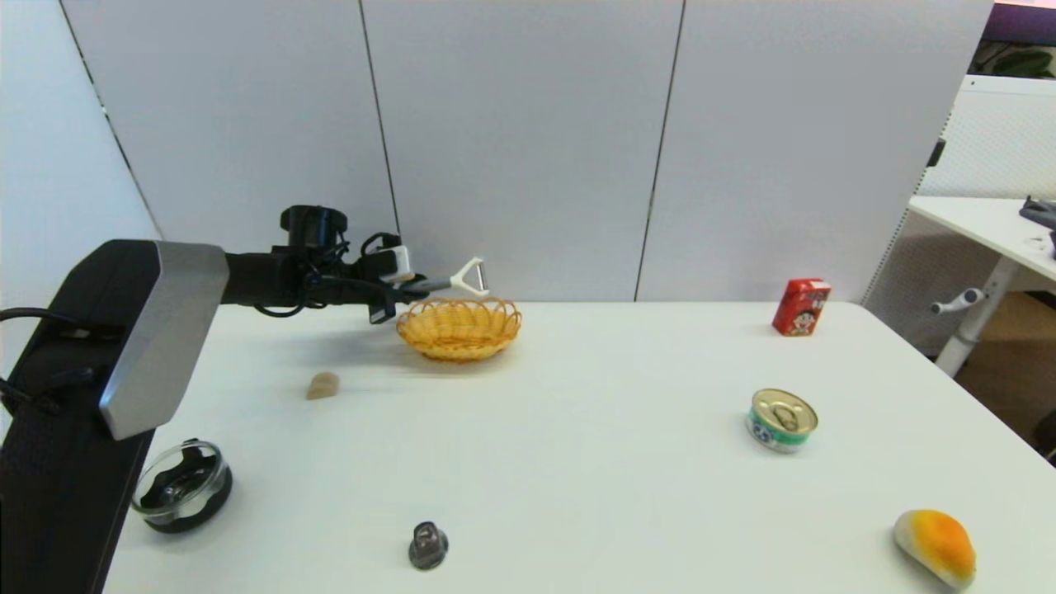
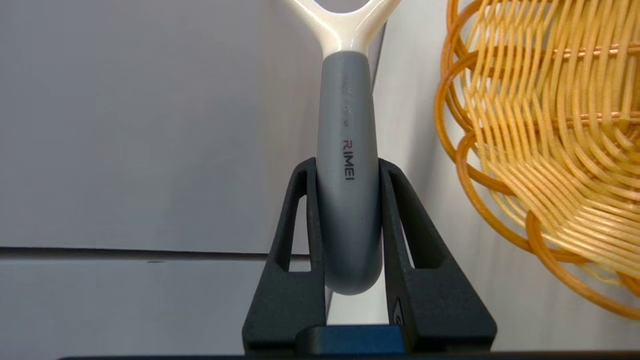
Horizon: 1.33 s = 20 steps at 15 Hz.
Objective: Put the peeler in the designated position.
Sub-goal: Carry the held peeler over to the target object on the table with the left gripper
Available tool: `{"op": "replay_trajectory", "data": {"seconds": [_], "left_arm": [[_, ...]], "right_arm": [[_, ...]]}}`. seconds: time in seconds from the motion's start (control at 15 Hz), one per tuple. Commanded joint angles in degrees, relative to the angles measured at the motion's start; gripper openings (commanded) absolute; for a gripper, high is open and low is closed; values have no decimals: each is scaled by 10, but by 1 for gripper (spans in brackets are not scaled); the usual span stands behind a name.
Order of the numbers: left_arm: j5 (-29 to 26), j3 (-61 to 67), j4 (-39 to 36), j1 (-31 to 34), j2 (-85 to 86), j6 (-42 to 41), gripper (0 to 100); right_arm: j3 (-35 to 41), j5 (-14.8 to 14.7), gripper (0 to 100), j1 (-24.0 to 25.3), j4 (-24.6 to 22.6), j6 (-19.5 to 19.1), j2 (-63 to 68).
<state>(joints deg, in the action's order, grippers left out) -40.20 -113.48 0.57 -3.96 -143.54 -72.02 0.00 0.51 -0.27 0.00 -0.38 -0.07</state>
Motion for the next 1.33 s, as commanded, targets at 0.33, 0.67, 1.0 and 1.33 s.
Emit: {"op": "replay_trajectory", "data": {"seconds": [0.33, 0.67, 1.0, 1.33], "left_arm": [[-3, 0, 0, 0, -20, -5, 0], [-2, 0, 0, 0, -23, -9, 0], [-4, -1, 1, 0, -24, -8, 0], [-12, -1, 0, 0, -23, -8, 100]], "right_arm": [[0, 0, 100, 0, 0, -1, 1], [0, 0, 100, 0, 0, -1, 1], [0, 0, 100, 0, 0, -1, 1], [0, 0, 100, 0, 0, -1, 1]]}}
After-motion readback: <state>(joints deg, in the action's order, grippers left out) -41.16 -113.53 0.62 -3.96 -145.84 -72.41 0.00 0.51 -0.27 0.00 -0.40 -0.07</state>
